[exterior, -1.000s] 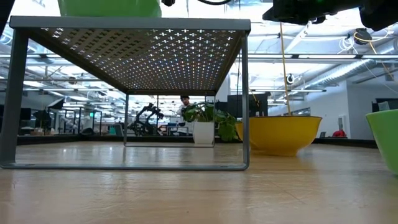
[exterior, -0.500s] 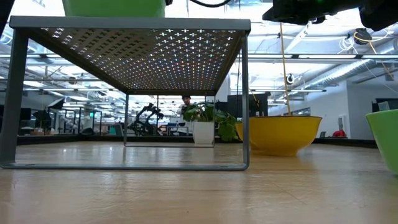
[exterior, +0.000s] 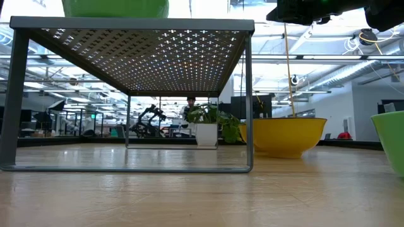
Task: Pick & Place Mini bowls
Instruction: Stack the green bowl on the green bowls on the shelf
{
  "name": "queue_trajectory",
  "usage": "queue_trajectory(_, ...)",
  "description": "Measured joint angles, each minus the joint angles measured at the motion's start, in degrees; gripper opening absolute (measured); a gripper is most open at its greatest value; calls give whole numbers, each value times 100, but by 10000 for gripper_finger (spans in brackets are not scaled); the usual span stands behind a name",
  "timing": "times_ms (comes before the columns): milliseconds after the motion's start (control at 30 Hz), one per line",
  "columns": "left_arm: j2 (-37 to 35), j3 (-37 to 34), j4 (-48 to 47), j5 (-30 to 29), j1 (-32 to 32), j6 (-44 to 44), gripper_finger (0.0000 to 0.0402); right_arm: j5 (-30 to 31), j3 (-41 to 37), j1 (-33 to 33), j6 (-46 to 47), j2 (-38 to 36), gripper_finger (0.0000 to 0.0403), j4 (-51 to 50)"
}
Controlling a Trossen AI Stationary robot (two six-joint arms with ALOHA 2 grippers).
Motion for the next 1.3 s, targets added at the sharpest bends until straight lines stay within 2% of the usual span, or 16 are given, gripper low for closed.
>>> queue_trajectory(167,-785,0,699,-1282,-211,201,150,3,0,1,0,-1,199,-1)
queue_trajectory(267,-1292,-45,1396,-2573,-638,336,150,3,0,3,0,1,199,-3)
queue_trajectory(367,-1784,-489,2375,-3937,-1233,732,150,-11,0,108,-2,1,199,-3)
queue_trajectory(433,-2077,-1071,3236,-4479,-1565,1109,150,-181,0,288,-65,-3,199,-1)
queue_trajectory(533,-2474,-2162,4331,-4577,-1870,1707,150,-454,95,744,-151,-41,199,-95)
queue_trajectory(667,-3038,-3693,5533,-4686,-1978,1838,150,-459,478,1595,-72,-51,199,-832)
queue_trajectory(800,-3465,-4959,6732,-4755,-1933,1906,150,-528,993,2284,1012,8,199,-2135)
queue_trajectory(900,-3784,-5582,7317,-4746,-1923,2245,150,-737,1256,2704,2196,141,199,-3335)
queue_trajectory(1000,-4172,-6017,7717,-4740,-1920,2716,150,-1289,1641,3014,3317,295,199,-4666)
queue_trajectory(1200,-5055,-6684,8553,-4578,-1911,3648,150,-2295,2998,3200,7017,622,199,-8286)
queue_trajectory(1300,-5476,-7100,8904,-4560,-1823,3810,150,-2928,3270,3183,8343,877,199,-9334)
